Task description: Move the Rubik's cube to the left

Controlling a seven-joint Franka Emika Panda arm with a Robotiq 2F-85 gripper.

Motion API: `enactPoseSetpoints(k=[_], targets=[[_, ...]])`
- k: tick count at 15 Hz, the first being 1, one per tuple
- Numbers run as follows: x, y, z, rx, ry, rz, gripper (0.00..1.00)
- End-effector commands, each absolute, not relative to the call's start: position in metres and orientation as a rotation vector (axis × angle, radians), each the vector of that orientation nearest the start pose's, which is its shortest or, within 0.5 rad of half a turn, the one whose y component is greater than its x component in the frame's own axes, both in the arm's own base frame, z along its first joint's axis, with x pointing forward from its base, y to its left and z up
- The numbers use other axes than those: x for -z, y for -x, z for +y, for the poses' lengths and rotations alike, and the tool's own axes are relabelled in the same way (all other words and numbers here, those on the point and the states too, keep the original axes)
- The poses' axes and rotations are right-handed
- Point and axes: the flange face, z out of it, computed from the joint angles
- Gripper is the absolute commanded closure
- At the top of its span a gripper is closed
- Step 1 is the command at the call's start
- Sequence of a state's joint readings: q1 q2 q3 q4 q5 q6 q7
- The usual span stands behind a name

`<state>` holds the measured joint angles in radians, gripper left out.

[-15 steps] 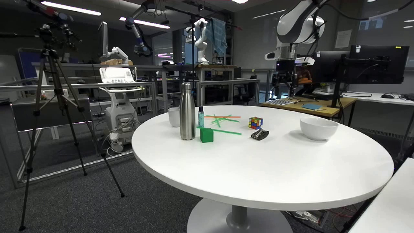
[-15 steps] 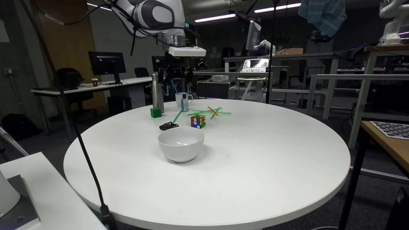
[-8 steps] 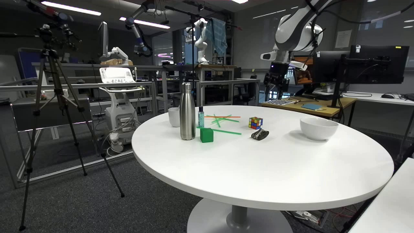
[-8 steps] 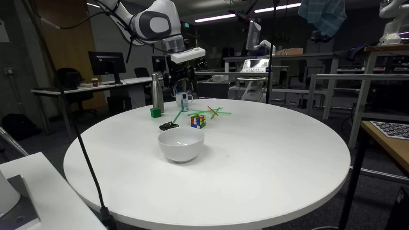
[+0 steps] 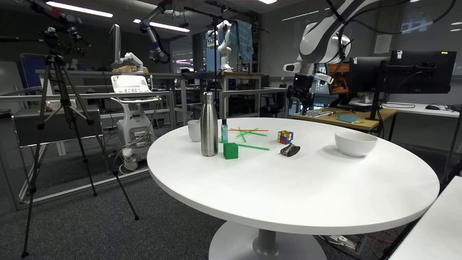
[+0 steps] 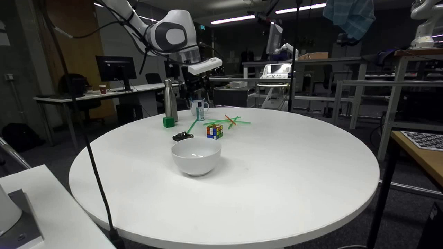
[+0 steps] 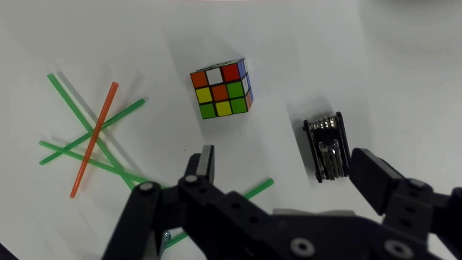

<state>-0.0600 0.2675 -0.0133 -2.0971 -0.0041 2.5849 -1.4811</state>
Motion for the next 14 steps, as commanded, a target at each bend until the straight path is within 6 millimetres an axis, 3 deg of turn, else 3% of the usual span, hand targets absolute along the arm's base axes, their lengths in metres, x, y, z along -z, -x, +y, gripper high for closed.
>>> enactPoseSetpoints(k=[1, 8, 14], targets=[[-0.308, -0.62, -0.055, 0.275, 2.473, -2.182, 0.0], [-0.285, -0.638, -0.072, 0.241, 2.436, -2.208, 0.0], [-0.272, -0.656, -0.068, 0.235, 2.409, -2.224, 0.0]])
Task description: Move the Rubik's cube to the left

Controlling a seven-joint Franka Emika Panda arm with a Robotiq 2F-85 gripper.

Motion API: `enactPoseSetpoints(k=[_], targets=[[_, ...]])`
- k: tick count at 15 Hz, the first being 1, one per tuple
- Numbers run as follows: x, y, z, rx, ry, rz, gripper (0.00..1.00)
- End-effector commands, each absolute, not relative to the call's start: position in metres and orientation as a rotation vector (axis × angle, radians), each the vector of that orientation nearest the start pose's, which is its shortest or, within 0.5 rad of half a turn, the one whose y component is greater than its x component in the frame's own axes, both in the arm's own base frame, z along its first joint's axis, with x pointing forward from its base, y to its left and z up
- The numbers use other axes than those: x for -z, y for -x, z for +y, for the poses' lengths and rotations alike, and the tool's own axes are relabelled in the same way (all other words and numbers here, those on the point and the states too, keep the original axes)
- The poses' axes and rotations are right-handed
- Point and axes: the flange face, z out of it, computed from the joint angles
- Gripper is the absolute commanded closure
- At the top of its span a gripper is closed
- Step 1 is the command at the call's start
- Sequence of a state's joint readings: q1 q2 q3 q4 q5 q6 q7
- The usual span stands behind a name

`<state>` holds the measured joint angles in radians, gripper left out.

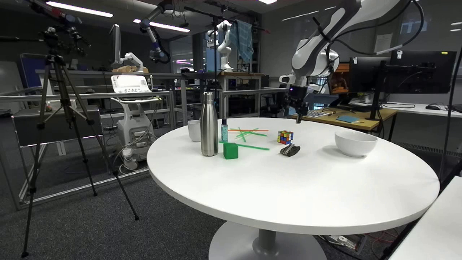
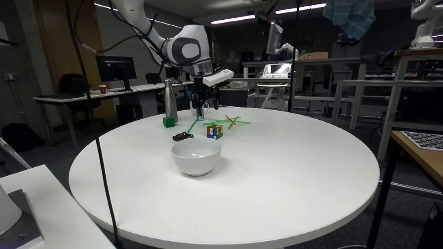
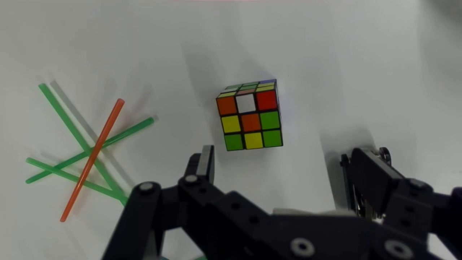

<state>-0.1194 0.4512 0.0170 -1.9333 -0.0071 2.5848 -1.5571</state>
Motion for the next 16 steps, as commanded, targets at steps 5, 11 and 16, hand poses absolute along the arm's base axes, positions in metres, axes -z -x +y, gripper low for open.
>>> enactPoseSetpoints(k=[5, 11, 16], targets=[[-0.268, -0.671, -0.062, 0.233, 2.367, -2.264, 0.0], [-0.262, -0.684, -0.066, 0.218, 2.295, -2.318, 0.0], [-0.251, -0.688, -0.077, 0.19, 2.243, -2.336, 0.0]])
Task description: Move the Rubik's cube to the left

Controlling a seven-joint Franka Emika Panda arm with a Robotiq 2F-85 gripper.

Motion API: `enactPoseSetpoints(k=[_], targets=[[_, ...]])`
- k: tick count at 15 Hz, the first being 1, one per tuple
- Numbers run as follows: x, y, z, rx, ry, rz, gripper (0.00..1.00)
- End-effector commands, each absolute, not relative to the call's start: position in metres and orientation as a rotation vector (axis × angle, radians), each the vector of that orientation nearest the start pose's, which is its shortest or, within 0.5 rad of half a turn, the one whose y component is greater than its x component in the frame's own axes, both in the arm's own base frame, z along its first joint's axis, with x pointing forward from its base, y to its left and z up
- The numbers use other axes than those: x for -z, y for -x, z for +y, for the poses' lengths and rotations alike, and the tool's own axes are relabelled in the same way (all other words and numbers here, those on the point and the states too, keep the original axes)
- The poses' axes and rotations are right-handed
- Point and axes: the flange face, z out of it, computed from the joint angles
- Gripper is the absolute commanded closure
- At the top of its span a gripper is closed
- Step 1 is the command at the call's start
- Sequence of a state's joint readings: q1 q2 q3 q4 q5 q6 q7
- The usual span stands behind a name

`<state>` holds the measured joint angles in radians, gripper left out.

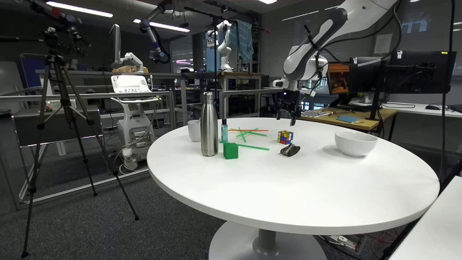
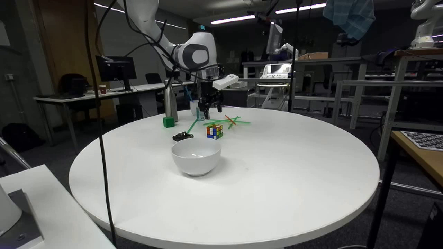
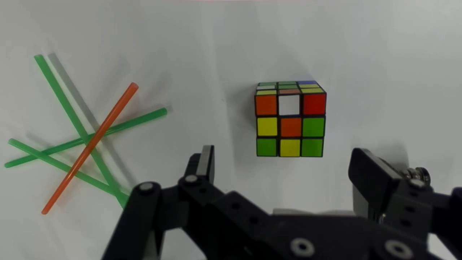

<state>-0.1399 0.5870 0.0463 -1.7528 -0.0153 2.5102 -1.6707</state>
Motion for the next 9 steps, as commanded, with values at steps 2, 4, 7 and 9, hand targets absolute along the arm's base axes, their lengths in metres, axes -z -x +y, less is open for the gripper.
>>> enactPoseSetpoints(k=[2, 4, 7, 9], targets=[[-0.246, -0.688, -0.081, -0.169, -2.102, 2.199, 0.0], [-0.242, -0.688, -0.084, -0.165, -2.101, 2.208, 0.0], [-0.237, -0.689, -0.084, -0.157, -2.103, 2.213, 0.0], [-0.235, -0.69, -0.083, -0.153, -2.106, 2.215, 0.0]])
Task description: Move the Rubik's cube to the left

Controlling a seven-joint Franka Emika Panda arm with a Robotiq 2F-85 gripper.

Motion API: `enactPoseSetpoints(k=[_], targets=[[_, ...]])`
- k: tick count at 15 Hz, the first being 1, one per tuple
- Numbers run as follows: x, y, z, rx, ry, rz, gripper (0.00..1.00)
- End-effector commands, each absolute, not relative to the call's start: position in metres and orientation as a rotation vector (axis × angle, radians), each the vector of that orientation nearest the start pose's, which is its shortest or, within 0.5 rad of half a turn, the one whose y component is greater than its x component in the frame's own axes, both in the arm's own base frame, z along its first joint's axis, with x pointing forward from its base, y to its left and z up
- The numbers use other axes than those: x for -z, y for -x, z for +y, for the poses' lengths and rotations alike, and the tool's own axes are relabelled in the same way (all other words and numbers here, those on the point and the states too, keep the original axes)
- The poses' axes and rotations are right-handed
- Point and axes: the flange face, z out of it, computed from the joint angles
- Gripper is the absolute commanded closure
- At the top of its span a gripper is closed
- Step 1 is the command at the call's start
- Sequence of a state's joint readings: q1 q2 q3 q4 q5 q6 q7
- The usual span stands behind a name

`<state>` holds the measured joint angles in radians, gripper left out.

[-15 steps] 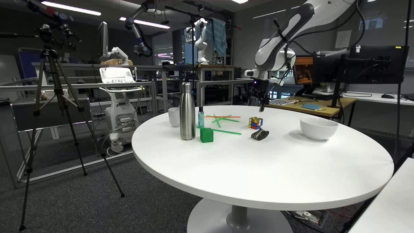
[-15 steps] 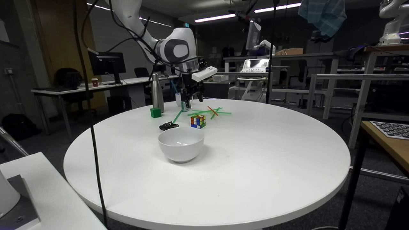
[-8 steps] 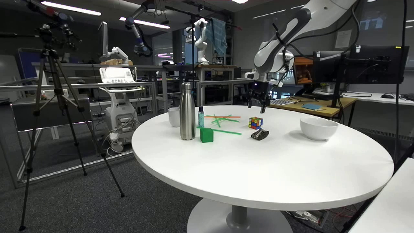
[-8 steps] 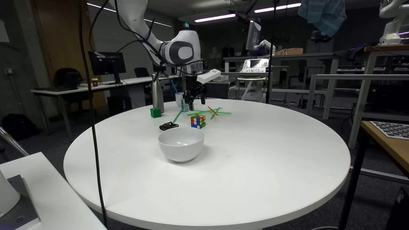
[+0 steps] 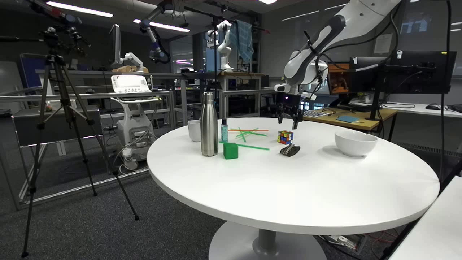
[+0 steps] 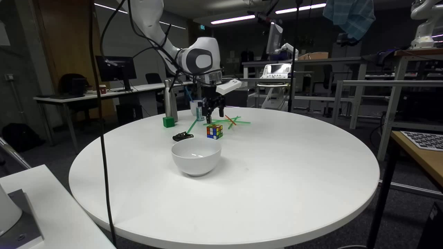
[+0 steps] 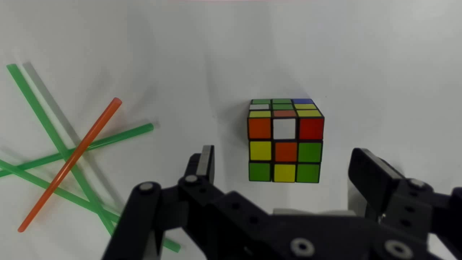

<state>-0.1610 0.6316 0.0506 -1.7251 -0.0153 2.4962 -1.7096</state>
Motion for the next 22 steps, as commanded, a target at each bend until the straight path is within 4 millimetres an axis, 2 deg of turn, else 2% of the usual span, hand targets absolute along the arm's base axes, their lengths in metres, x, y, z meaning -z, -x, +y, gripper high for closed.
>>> enactPoseSetpoints(k=[1, 15, 22], targets=[[-0.234, -0.69, -0.083, -0.151, -2.108, 2.216, 0.0], [-0.208, -0.684, -0.078, -0.074, -2.144, 2.254, 0.0], [-0.204, -0.683, -0.076, -0.041, -2.151, 2.279, 0.0]])
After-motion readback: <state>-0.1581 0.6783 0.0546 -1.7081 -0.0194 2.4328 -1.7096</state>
